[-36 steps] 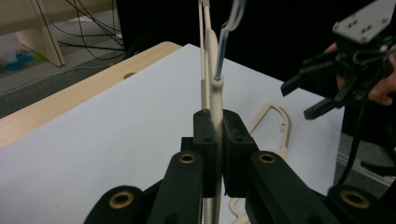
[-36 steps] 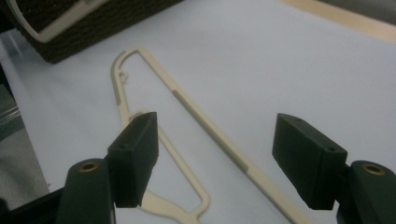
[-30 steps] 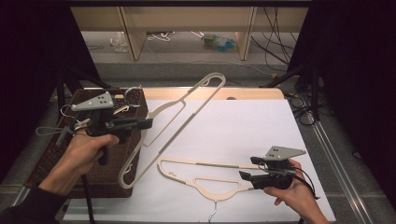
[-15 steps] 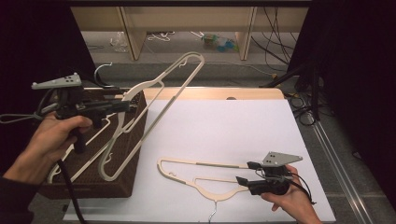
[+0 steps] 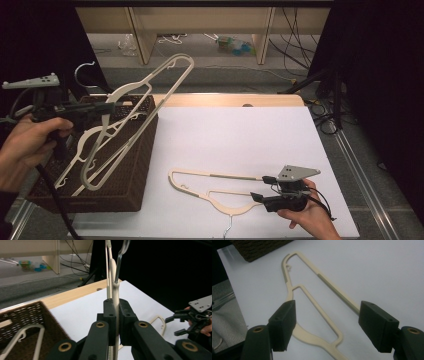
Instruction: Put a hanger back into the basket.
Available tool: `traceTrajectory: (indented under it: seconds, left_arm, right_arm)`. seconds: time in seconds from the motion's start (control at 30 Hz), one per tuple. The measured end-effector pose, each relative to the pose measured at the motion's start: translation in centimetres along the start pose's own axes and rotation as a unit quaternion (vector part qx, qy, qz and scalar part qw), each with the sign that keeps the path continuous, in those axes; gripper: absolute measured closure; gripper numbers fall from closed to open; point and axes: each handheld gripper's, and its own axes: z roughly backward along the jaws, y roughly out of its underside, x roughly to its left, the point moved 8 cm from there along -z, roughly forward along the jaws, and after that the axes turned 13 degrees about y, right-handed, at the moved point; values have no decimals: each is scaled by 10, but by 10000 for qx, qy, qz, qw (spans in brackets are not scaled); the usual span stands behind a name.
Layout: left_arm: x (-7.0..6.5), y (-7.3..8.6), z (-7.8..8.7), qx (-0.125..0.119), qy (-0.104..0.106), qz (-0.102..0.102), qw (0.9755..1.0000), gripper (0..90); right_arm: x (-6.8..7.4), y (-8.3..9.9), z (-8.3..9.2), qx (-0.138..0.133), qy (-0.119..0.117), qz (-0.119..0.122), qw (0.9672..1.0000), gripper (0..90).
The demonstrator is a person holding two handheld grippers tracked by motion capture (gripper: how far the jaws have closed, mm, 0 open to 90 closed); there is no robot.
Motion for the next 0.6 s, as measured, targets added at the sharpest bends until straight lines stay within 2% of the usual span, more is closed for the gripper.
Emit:
traceTrajectory:
  seconds: [0.17,0.3,0.4,0.6]
  left_arm:
    - [27,8,17,-49,-168,74,9998,861]
    - [50,17,29,41,-438,164,9989,861]
    - [65,24,35,141,-598,128,9980,861]
    - [84,37,39,350,-718,108,9967,861]
  right_arm:
    - [0,1,-1,-3,20,38,10000,300]
    - [2,2,-1,5,-34,34,10000,295]
    - [1,2,-1,11,-12,22,10000,250]
    - [2,2,0,-5,-12,25,10000,241]
